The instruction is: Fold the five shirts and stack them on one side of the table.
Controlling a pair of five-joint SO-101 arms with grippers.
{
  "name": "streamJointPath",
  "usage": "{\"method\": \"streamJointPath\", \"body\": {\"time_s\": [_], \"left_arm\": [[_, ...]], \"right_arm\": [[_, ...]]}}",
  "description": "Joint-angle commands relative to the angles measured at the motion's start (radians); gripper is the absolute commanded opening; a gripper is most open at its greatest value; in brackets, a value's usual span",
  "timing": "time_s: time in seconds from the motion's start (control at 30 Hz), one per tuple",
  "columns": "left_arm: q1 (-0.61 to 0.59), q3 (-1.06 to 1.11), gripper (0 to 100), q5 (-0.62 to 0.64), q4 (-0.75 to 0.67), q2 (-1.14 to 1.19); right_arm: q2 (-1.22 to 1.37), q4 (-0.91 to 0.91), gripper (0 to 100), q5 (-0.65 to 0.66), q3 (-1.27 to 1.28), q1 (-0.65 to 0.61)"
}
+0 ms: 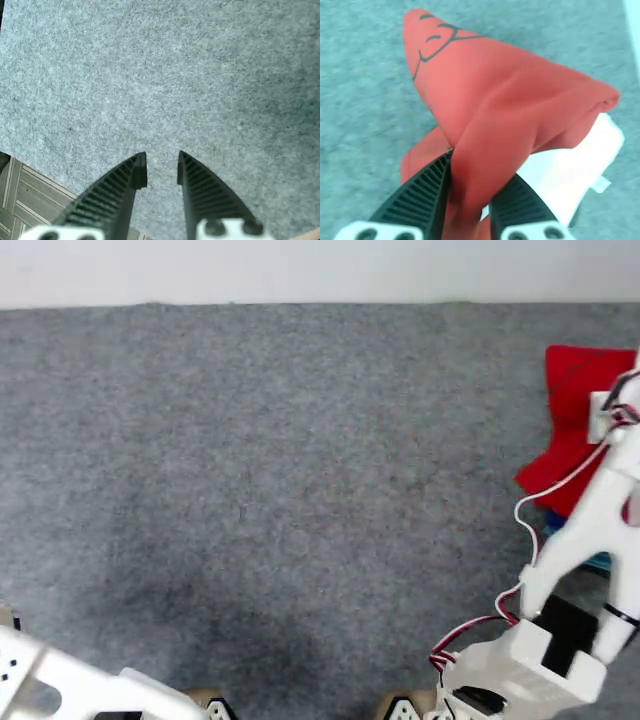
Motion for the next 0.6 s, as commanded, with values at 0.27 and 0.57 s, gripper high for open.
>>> {"method": "streamJointPath", "body": {"time_s": [0.27,0.57], "left_arm": [[-0.002,-0.044,11,-0.009,-0.012,-0.02],[0.002,-0.042,11,-0.009,-0.012,-0.02]], "right_arm": [[0.173,-0.193,1.9,0.16,-0.023,0.171],[0.202,-0.211,39.2,0.083,-0.083,0.196]]}}
